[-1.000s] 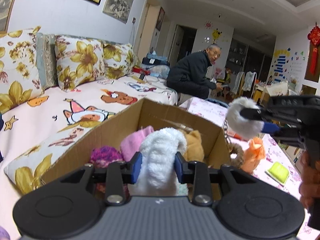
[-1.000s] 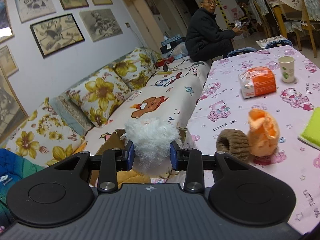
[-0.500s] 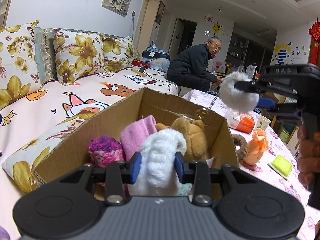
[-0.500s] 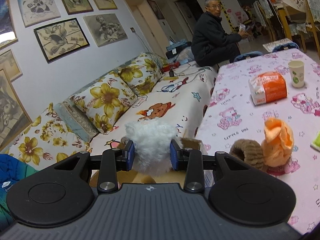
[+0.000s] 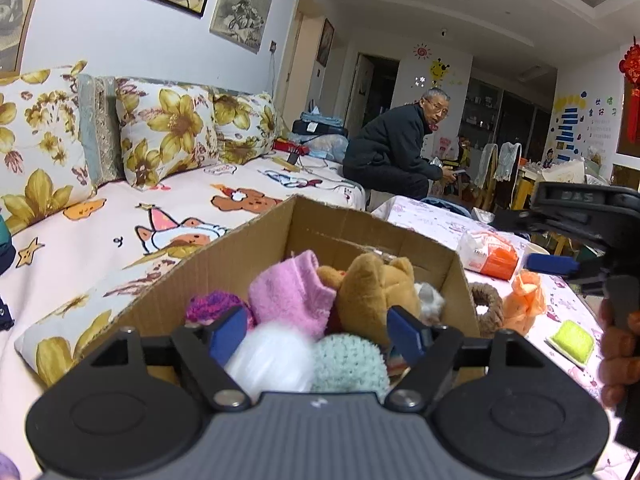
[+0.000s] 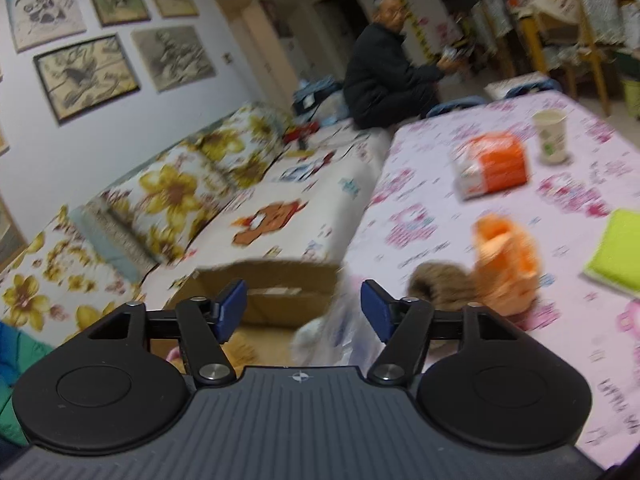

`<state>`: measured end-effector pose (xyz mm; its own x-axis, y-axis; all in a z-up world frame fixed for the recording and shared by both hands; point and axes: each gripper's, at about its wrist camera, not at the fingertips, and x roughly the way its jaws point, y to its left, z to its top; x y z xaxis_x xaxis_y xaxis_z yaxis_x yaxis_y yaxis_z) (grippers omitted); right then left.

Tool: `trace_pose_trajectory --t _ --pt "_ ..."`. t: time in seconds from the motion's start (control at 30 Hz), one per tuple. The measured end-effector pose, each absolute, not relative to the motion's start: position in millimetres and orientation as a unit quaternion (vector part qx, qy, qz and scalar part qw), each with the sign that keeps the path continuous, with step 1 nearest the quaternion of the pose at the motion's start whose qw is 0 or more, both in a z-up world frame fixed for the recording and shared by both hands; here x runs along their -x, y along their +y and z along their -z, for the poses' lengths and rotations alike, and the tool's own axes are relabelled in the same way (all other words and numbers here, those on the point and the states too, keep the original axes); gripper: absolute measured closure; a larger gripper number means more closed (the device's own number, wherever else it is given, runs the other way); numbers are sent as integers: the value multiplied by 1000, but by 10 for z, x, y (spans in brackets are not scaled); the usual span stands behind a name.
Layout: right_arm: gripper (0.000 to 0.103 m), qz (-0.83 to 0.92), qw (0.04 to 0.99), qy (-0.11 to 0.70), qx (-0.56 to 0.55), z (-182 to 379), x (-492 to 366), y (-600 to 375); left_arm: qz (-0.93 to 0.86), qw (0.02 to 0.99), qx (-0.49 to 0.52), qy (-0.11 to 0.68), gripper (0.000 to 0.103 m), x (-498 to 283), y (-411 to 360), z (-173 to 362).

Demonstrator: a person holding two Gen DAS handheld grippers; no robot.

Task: Organize soft objects
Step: 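Move the left gripper to the blue tissue packet while the right gripper approaches the green sponge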

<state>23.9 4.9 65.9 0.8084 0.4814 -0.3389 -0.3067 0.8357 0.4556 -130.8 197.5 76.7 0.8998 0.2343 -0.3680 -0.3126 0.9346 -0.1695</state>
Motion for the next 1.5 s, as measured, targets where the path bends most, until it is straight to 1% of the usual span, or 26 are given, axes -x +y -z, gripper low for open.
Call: trace_pose_trajectory --t 0.1,0.23,0.37,0.47,0.57,0.77,0.9,1.17,1.33,1.5 --pt "20 -178 944 194 -200 -792 -104 -191 -141 971 101 163 24 1328 1928 -792" --pt "20 -109 968 126 -189 -1116 104 -635 -136 974 94 154 23 1333 1871 -818" --pt "13 -34 980 44 -191 -1501 380 -1214 -127 977 88 147 23 1337 1786 -845" --pt "7 -2 978 18 -207 -1585 581 -1581 -121 979 82 144 23 1334 1699 -863" --pt "6 4 977 34 -212 -1441 685 -1747 -113 981 72 141 22 1328 1599 -876" --pt "6 -6 968 107 -225 -1006 662 -1826 -97 985 38 141 21 1332 1360 -893" --pt "3 -1 970 129 -204 -819 649 -1765 -82 987 12 138 19 1363 1162 -898" --pt "2 13 963 183 -200 -598 635 -1748 -45 988 -15 145 19 1489 662 -795" --pt "2 33 957 210 -200 -595 638 -1777 -19 987 -19 156 19 1557 342 -669" --pt "2 51 946 238 -215 -466 687 -1886 -54 980 -8 192 19 1474 151 -459"
